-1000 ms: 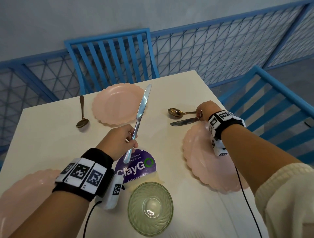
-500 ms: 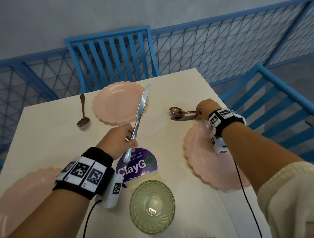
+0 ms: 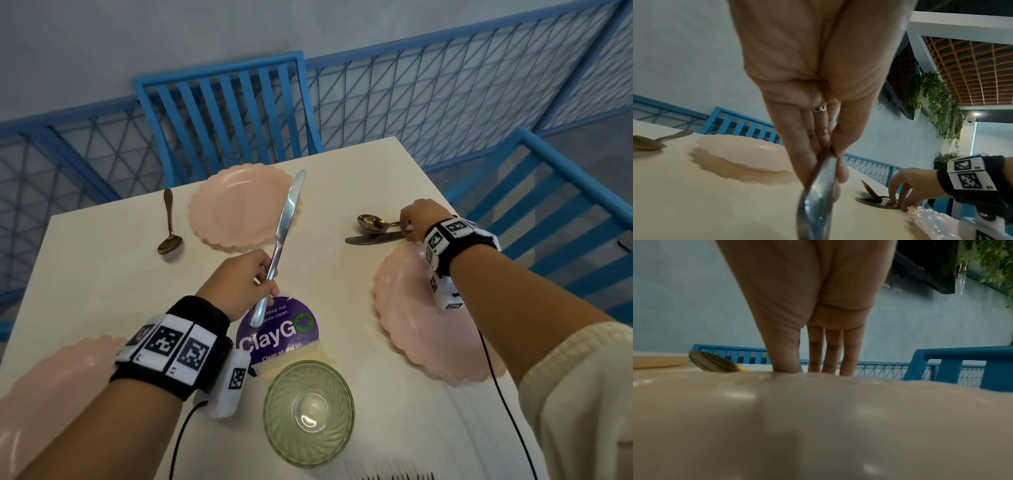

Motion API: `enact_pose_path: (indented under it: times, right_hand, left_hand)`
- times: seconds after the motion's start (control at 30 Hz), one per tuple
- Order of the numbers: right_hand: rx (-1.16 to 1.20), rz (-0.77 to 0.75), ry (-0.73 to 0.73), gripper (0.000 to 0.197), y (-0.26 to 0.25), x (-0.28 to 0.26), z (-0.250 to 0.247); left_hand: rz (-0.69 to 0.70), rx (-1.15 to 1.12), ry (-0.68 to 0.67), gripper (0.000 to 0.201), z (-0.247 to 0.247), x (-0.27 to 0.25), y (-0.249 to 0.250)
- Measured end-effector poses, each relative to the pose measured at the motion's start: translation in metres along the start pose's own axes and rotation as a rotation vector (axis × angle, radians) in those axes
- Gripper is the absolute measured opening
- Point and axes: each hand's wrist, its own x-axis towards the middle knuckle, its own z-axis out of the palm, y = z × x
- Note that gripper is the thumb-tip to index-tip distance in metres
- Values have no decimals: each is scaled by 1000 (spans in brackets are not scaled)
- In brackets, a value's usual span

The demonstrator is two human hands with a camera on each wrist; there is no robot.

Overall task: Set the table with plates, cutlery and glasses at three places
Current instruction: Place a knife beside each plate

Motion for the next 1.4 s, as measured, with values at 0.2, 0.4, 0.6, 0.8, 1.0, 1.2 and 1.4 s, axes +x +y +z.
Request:
enact_pose_path:
  times: [0.2,0.4,0.6,0.8,1.0,1.2,1.4]
  right_hand:
    - [-17,2,-46,38,-5,0,-4]
    - [-42,23,-88,35,-6,2,-6]
    - [-51,23,-76,35,-5,4,-4]
    - [-4,26,-63,36,-3,4,-4]
    - [26,19,-50,37,-4,2,-5]
    - [16,-3,-38,36,-4,1,-1]
    - [139,-62,184,31,5,-22,-8]
  left_hand:
    - [-12,-15,3,15,0,-2,-1]
    - [-17,-35,2,14,1,-4,0]
    - [-28,-48,12,12,1,-5,0]
    - [-39,-44,2,11,1,-6,-1]
    - [-50,-58,4,11,0,-8,-6]
    - [-43,-49,4,13,-1,-7,-10]
    - [-34,-92,22,11,-5,-8,-14]
